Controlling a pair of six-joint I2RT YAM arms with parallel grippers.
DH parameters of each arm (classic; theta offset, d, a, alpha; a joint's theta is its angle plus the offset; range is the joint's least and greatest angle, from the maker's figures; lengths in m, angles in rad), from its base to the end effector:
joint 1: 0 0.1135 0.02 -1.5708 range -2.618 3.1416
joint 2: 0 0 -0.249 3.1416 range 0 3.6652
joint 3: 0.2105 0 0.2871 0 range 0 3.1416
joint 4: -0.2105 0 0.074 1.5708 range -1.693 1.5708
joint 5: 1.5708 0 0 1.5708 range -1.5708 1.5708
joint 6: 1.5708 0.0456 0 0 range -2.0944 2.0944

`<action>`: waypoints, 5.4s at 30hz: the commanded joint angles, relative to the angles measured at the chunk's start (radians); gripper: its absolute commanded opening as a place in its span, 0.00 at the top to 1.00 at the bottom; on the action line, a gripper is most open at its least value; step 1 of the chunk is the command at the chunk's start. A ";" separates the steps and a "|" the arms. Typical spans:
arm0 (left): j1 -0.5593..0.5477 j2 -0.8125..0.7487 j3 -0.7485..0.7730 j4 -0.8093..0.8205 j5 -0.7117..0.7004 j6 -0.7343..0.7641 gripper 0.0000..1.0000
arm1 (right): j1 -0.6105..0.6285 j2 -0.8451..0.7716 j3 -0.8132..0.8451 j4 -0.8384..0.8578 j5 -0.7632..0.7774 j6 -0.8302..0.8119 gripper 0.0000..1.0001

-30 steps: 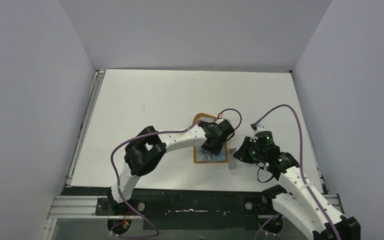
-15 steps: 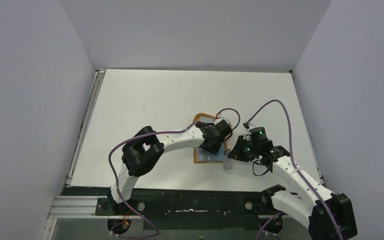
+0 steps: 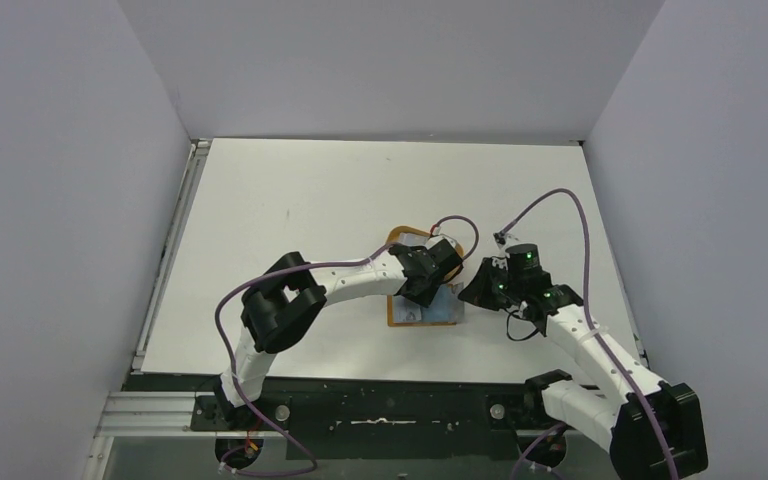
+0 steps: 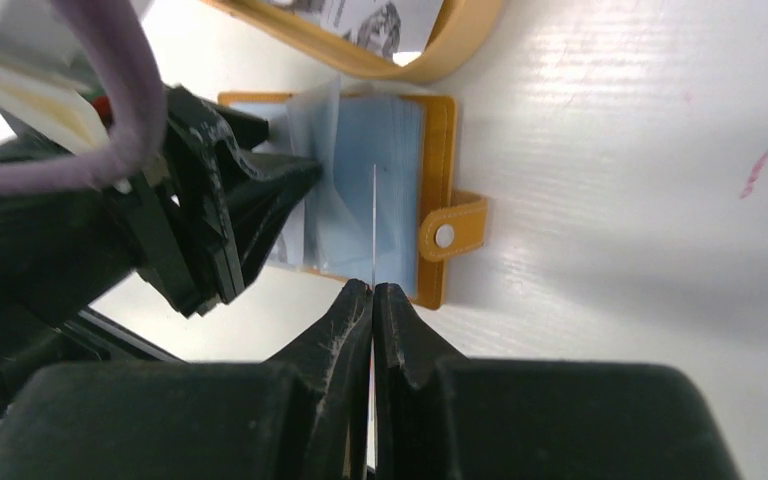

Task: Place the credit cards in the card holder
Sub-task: Turn over the card slot in the card holder.

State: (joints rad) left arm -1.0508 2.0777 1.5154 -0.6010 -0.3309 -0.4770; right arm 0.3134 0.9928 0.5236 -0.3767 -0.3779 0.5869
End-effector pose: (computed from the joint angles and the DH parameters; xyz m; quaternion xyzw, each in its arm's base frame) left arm 0.2398 -0.3891 0.1247 0.2414 0.9359 -0.0216 0.2557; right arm 0.2219 0.0896 0.1615 0.0592 0.9189 0.3097 0.2371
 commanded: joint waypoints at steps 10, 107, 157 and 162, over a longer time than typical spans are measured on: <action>0.008 0.006 -0.055 -0.012 0.028 0.003 0.69 | -0.028 0.144 0.097 0.163 -0.065 -0.021 1.00; 0.014 0.049 -0.047 -0.020 0.042 0.008 0.96 | -0.035 0.017 -0.005 0.048 -0.012 0.001 1.00; 0.029 -0.206 -0.034 -0.075 0.087 -0.002 0.40 | 0.089 0.221 0.038 0.262 -0.105 0.078 1.00; 0.043 -0.291 -0.098 -0.052 0.113 -0.044 0.33 | 0.113 0.206 0.056 0.252 -0.097 0.086 1.00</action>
State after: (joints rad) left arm -1.0252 1.8912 1.4528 -0.6685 -0.2459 -0.4808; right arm 0.4049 1.2373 0.5247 -0.1524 -0.4976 0.6662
